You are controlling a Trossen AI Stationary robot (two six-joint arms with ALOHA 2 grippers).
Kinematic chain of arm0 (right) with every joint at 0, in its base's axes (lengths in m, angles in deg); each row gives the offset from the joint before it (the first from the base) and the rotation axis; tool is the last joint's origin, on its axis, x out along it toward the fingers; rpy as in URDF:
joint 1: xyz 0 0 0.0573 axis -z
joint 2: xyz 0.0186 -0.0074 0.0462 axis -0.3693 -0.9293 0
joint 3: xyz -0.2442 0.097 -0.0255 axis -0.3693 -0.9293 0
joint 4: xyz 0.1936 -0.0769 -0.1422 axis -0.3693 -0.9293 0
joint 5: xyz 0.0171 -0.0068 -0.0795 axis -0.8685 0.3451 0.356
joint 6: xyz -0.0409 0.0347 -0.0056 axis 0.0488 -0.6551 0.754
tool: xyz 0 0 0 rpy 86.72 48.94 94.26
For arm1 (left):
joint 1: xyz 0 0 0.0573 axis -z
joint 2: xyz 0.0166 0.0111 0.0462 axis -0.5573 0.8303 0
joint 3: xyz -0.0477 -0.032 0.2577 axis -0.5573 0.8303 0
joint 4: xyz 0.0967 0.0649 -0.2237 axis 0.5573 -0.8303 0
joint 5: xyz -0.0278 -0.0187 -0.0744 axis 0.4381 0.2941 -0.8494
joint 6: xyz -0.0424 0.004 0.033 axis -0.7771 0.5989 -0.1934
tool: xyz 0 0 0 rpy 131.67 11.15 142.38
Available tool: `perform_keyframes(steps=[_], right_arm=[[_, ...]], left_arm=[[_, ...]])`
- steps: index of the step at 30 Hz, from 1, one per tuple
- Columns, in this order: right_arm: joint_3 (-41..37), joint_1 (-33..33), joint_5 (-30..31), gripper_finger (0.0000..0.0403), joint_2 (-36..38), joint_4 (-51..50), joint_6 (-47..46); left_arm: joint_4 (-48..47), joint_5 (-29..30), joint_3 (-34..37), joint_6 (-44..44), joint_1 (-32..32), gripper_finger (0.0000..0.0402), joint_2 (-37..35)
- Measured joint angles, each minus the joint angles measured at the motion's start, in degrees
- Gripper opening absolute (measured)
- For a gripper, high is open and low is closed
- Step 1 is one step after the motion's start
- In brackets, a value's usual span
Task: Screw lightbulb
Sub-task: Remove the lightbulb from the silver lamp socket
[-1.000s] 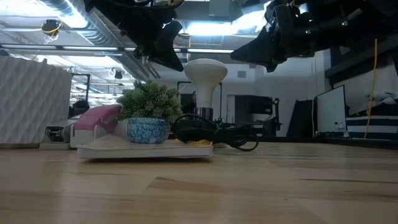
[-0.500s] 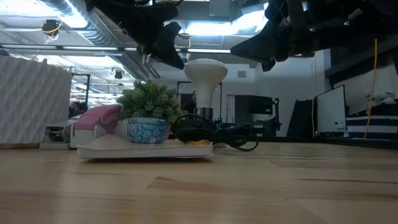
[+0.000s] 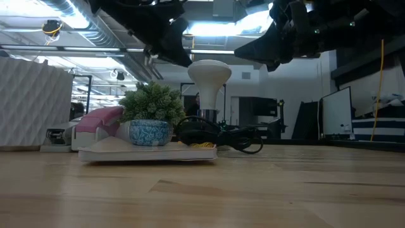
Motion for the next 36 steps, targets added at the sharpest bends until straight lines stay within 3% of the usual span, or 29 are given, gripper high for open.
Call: perform_keyframes(steps=[36], right_arm=[[-0.08, 0.02, 18.16, 0.0012, -4.52, 0.64, -0.15]], left_arm=[[-2.62, -0.83, 0.00, -4.85, 2.75, 0.0000, 1.50]])
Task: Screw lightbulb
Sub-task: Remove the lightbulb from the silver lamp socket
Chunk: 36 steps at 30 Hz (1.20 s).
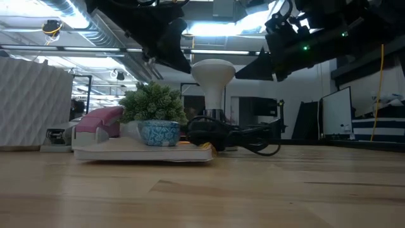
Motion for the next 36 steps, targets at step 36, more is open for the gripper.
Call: perform_keyframes(steps=[36], right_arm=[[0.17, 0.31, 2.13, 0.0012, 7.57, -2.46, 1.95]], left_arm=[[0.40, 6.82, 0.02, 0.26, 2.45, 0.0000, 0.17]])
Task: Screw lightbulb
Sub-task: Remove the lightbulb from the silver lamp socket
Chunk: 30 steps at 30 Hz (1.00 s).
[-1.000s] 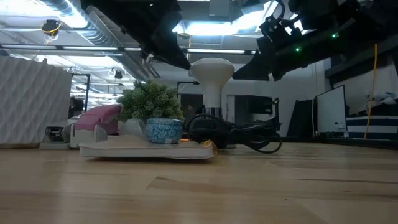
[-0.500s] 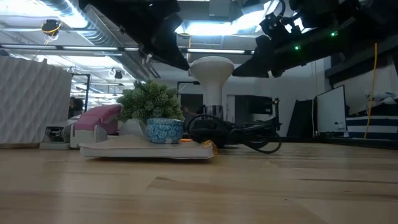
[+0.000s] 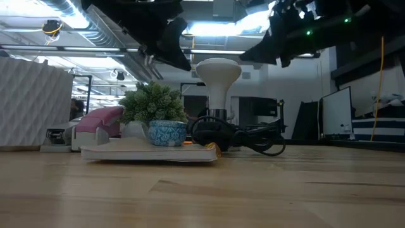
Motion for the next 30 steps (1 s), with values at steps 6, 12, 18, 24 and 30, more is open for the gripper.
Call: perform_keyframes(steps=[6, 12, 18, 24, 30], right_arm=[[0.00, -0.02, -14.26, 0.0012, 0.91, 0.03, -3.76], [-0.02, -0.04, -17.80, 0.0012, 0.91, -3.50, -6.34], [-0.07, 0.00, -13.45, 0.0012, 0.91, -5.68, -6.09], [-0.05, 0.07, -10.39, 0.0012, 0.91, -5.79, -5.84], [-0.05, 0.07, -9.78, 0.0012, 0.91, -5.81, -4.49]], left_arm=[[1.91, 1.53, 0.00, -0.15, -1.21, 0.0000, 0.00], [3.10, -0.27, 0.00, -0.28, -3.47, 0.0000, -0.02], [3.08, -6.59, 0.00, -1.62, -5.05, 0.0000, -0.02], [2.66, -7.06, 0.00, -1.41, -4.68, 0.0000, -0.02], [2.64, -7.04, 0.00, -1.39, -4.46, 0.0000, -0.02]])
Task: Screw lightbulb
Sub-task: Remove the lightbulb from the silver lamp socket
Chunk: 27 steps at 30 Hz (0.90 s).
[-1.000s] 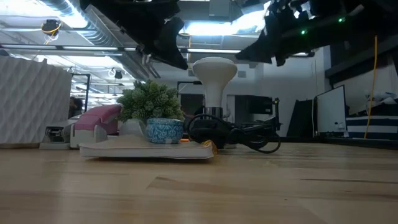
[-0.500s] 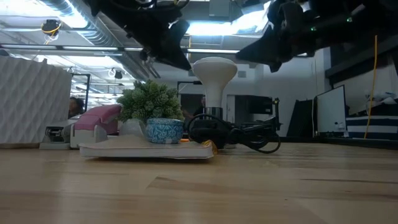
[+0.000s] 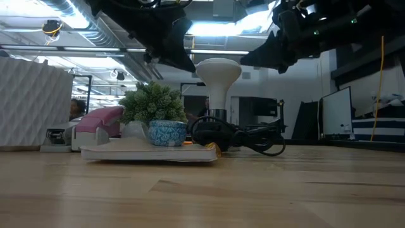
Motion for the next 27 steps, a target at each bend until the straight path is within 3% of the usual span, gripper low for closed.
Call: perform_keyframes(steps=[6, 27], right_arm=[[-0.01, 0.00, -0.48, 0.0012, -0.04, -0.19, 0.00], [-0.01, 0.00, -16.36, 0.0012, -0.04, 0.23, 2.44]], left_arm=[[0.00, 0.00, 0.00, 0.02, 0.00, 0.0000, 0.00], [4.55, -1.29, 0.00, 3.98, -3.10, 0.0000, -0.07]])
